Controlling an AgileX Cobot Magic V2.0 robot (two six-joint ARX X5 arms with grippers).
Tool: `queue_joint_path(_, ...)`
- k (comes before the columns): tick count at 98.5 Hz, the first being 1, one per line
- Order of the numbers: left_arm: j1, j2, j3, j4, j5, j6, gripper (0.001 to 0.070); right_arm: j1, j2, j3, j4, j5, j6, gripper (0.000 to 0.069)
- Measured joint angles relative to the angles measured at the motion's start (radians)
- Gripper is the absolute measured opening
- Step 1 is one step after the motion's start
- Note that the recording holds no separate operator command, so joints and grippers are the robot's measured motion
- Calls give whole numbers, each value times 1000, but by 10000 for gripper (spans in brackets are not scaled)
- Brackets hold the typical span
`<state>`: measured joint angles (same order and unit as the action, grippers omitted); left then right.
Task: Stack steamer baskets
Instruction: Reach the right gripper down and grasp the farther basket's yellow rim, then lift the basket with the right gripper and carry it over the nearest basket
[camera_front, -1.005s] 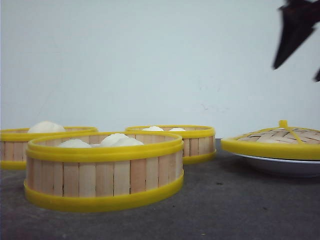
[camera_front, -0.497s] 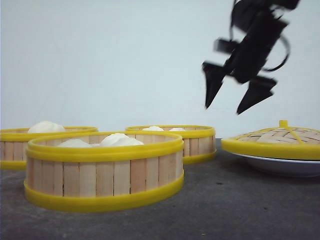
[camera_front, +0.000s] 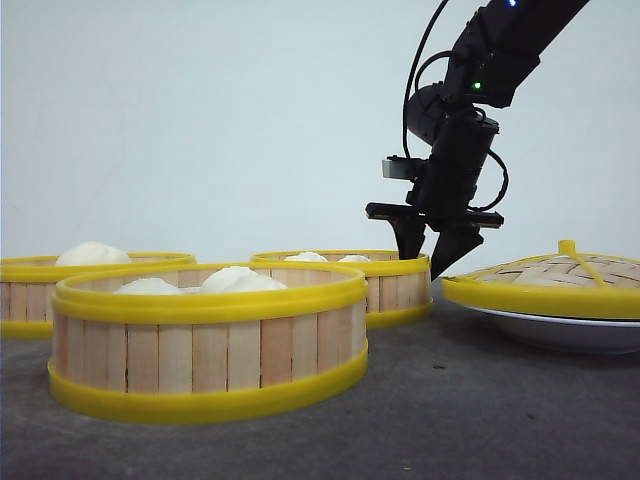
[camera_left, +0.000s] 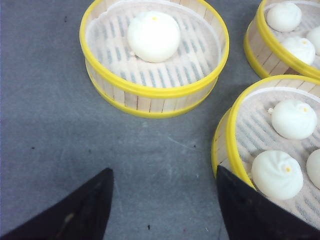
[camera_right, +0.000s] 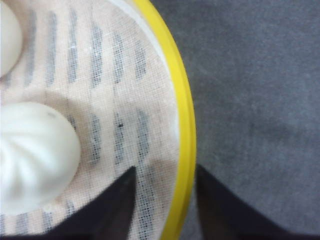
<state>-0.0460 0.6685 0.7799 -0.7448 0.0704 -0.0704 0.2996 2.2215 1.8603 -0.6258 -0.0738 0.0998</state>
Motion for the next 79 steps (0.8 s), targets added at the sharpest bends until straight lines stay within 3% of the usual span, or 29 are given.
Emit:
queue_joint_path(9,0,0,0,0,0,0,392,1,0,1,27,21,10,74)
queue_joint_path(18,0,0,0,0,0,0,392,1,0,5,55,26,12,28)
queue_joint_path(45,0,0,0,0,0,0,392,8,18,78,3,27,14,25)
queue_joint_path(79,0,0,0,-1,0,0,392,10,-4,389,-368,0,79,24)
